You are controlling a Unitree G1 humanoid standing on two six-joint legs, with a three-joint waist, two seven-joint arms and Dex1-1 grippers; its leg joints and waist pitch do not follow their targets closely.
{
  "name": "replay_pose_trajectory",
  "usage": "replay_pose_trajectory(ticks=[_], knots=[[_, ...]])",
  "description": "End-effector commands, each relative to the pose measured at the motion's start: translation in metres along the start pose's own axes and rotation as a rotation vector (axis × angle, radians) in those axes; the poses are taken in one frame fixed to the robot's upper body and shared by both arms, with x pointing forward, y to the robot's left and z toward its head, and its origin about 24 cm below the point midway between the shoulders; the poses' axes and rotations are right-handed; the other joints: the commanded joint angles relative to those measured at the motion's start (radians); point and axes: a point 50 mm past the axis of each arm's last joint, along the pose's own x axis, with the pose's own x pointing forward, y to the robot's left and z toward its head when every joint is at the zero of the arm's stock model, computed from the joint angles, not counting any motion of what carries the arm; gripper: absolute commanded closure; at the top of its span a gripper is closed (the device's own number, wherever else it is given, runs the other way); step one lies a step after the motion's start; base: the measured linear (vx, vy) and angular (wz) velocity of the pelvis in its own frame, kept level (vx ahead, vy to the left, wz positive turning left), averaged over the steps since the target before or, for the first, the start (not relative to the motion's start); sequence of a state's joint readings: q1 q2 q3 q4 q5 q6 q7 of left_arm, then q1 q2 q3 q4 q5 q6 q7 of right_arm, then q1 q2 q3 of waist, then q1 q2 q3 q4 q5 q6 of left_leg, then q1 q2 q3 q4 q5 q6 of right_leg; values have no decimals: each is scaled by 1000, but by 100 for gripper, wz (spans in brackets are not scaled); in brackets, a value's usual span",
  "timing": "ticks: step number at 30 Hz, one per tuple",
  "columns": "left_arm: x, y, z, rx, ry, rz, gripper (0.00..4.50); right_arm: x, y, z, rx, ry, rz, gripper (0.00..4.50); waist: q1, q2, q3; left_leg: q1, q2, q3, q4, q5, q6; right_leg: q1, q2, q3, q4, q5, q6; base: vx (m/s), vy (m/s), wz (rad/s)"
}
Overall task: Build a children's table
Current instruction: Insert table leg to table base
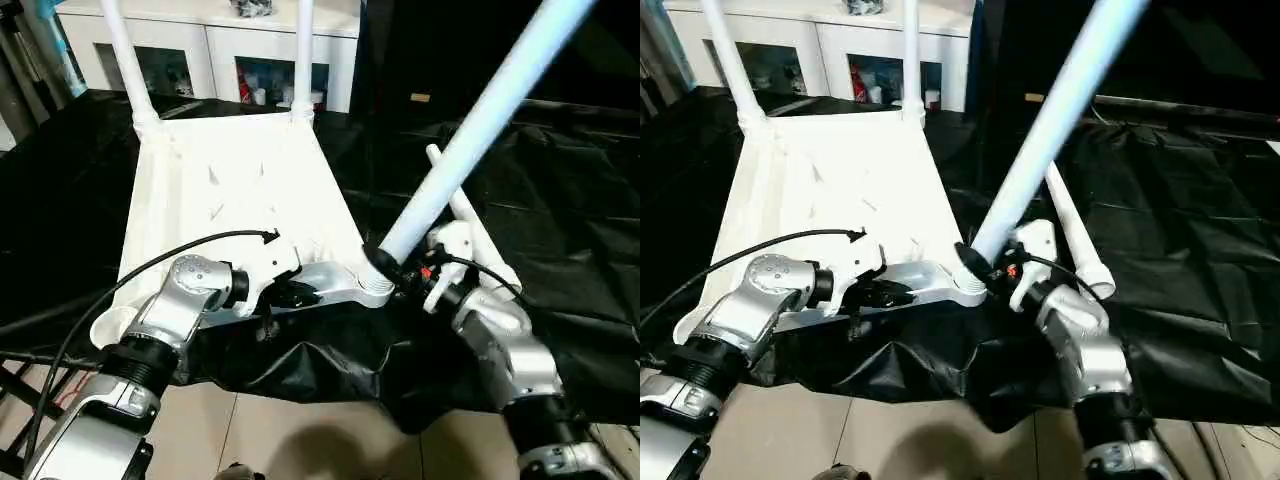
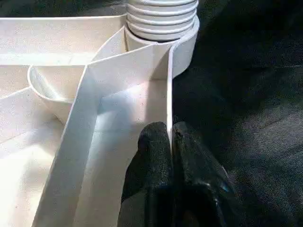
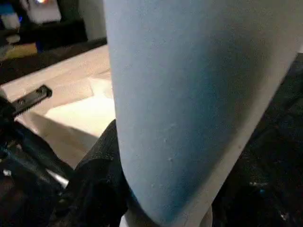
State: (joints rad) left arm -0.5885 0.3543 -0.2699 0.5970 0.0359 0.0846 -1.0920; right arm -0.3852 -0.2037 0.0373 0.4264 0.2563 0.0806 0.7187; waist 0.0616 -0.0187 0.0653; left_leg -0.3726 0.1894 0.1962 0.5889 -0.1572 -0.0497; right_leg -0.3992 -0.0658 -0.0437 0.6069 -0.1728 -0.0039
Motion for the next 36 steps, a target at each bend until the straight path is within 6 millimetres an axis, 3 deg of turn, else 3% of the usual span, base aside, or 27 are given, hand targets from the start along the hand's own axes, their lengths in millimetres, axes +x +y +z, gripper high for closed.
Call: replay_pose_trajectory(ticks=[1,5,6,7,17,22,27,36], knots=[[-3,6,10,29,-48,28,450,-7,0,-31,46,186,10,260,-7,1,-59,30,38,-34,-74,-434,-19,8,-78,35,-116,-605,-106,0,0,0],[-3,5,10,34,-43,16,450,-4,1,-30,34,228,69,260,-9,0,-58,30,37,-35,-74,-445,-20,8,-79,34,-118,-615,-105,0,0,0],[-3,5,10,36,-42,12,450,-3,2,-31,32,240,86,260,-10,-14,-57,30,38,-33,-73,-442,-17,8,-79,34,-120,-624,-102,0,0,0],[-3,5,10,39,-41,7,450,-3,2,-31,32,253,102,260,-7,-6,-57,31,38,-35,-72,-439,-17,6,-82,35,-119,-632,-101,0,0,0],[-6,1,21,113,-51,-119,450,-2,-4,-27,27,293,232,260,-6,-8,-60,29,42,-34,-75,-432,-13,9,-82,37,-113,-578,-123,0,0,0],[-13,0,26,165,-36,-198,450,-8,-2,-27,0,329,343,260,-3,-5,-65,25,47,-30,-80,-404,-14,16,-77,41,-97,-457,-163,0,0,0],[-19,1,30,192,-26,-213,450,-10,0,-29,-33,345,401,260,2,-10,-71,25,48,-25,-80,-373,-15,23,-74,41,-84,-339,-204,0,0,0],[-21,2,31,189,-37,-216,450,-7,1,-30,-24,323,413,260,2,-13,-68,27,48,-26,-81,-393,-21,23,-77,41,-88,-393,-197,0,0,0]])
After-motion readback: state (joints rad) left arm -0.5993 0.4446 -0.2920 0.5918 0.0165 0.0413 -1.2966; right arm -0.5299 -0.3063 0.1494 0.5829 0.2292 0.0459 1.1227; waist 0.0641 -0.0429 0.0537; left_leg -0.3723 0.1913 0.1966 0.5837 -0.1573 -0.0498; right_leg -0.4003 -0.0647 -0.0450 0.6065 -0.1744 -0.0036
